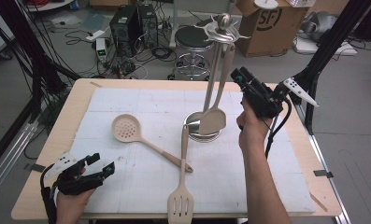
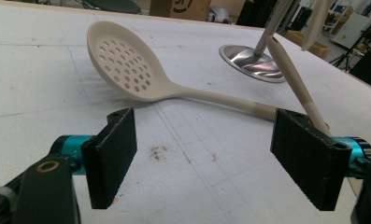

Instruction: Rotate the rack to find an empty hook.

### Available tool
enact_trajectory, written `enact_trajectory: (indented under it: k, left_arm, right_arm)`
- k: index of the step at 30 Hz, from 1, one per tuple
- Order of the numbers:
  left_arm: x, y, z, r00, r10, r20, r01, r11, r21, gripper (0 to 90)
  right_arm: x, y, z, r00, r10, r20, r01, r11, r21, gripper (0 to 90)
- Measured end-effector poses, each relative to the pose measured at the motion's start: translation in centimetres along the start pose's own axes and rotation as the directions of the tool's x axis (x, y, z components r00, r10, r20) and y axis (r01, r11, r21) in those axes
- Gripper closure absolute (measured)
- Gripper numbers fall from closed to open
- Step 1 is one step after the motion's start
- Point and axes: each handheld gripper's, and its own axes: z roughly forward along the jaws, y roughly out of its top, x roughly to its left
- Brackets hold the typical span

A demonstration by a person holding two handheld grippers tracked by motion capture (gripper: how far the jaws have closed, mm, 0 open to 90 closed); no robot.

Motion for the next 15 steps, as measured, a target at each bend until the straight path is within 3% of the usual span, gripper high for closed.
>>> enact_trajectory:
  k: [4, 10, 15]
  left_arm:
    - [0.0, 0.0, 0.0, 0.9999, 0.01, 0.001, -0.01, 0.9999, 0.005, 23.3]
    - [0.0, 0.0, 0.0, 1.0, 0.001, 0.0, -0.001, 1.0, -0.001, 23.3]
    - [0.0, 0.0, 0.0, 1.0, 0.006, 0.003, -0.006, 1.0, 0.004, 23.3]
  right_arm:
    - [0.1, 0.7, 0.7, 0.9998, -0.018, -0.006, 0.018, 1.0, 0.002, 75.3]
    - [0.5, 1.6, 1.5, 0.9987, -0.044, 0.024, 0.045, 0.999, -0.021, 89.5]
    - [0.8, 2.5, 1.9, 0.9989, -0.046, -0.004, 0.046, 0.998, -0.037, 90.0]
